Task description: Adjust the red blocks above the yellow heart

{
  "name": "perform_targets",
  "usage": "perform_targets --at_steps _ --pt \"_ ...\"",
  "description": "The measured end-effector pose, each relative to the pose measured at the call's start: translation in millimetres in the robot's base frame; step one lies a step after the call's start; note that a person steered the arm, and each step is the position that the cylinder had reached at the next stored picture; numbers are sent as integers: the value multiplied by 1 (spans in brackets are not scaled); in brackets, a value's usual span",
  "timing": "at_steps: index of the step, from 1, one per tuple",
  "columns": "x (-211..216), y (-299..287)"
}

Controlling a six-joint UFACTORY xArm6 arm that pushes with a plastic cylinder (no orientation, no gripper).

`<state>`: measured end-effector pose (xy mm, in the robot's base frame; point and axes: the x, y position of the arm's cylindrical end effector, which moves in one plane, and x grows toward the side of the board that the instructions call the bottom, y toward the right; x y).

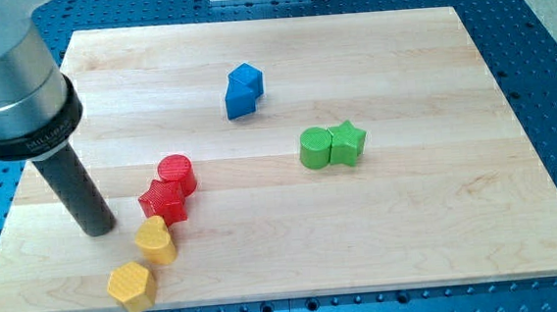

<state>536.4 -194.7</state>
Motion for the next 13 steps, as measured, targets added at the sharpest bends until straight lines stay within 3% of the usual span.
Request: perform_targets --at_steps 2,4,7,9,10,12,13 --pt "-17 43" --pt "-28 34" --pt "-89 57" --pt "-123 117" --pt "-120 141" --pt "-46 123" --pt "-47 119"
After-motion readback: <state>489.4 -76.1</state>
